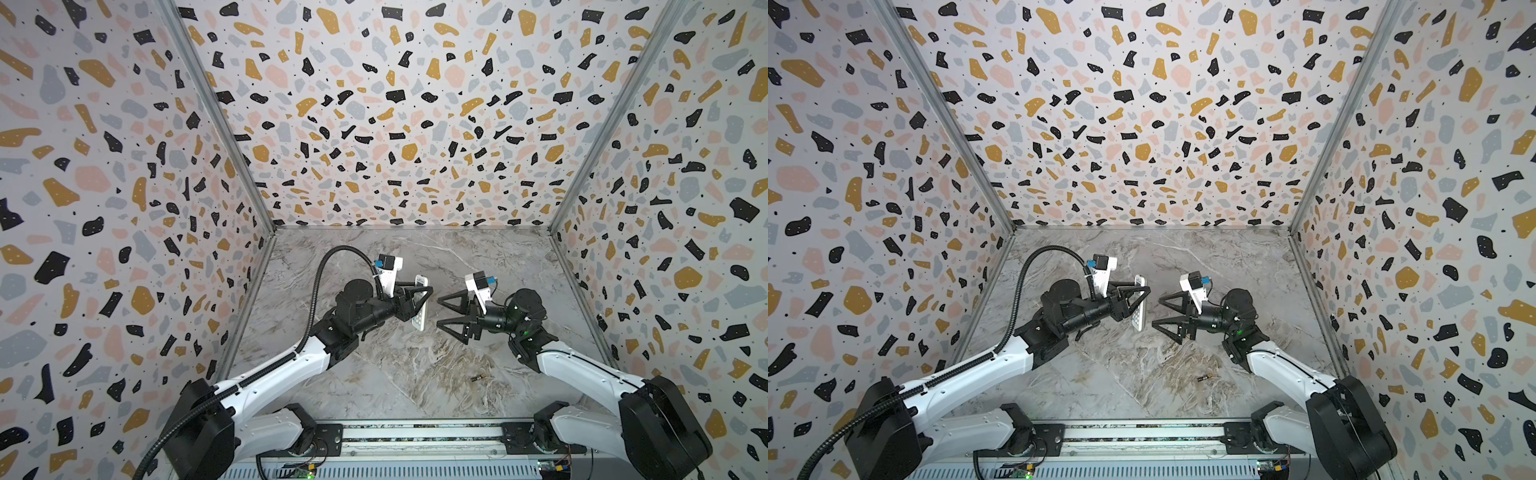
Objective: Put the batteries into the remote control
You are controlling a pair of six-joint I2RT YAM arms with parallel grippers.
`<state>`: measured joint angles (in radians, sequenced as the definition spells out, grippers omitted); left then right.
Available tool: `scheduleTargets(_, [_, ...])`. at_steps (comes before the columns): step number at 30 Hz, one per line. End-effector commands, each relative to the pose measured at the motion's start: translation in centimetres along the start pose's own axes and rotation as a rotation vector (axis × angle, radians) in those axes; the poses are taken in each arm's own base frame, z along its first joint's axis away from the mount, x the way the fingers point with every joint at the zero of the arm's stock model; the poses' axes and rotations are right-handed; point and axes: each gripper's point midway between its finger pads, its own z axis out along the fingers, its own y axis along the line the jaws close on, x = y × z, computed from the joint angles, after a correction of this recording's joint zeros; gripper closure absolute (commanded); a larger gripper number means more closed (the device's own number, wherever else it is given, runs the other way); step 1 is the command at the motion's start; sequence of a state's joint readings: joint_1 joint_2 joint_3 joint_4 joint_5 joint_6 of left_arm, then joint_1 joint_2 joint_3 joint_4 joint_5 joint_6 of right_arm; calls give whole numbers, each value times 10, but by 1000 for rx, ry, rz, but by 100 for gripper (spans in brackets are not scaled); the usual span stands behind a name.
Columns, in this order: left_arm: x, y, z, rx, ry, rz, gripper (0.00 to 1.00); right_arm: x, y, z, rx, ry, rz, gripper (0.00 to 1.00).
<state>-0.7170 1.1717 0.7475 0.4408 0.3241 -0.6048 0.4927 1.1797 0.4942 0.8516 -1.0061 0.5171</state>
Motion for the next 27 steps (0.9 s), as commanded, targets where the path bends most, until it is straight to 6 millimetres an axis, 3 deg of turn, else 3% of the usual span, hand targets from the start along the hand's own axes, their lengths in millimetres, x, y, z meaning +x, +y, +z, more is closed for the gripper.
scheduleTargets(1, [-21,-34,-8,166,-78,10,74,-9,23,8,-97,-2,-69,0])
scheduleTargets(12, [-26,-55,-14,277,-97,14,75,-13,28,18,-159,-13,-53,1])
scheduleTargets(27, [-22,-61,-14,323,-95,7,75,-22,43,18,-259,-68,-34,21])
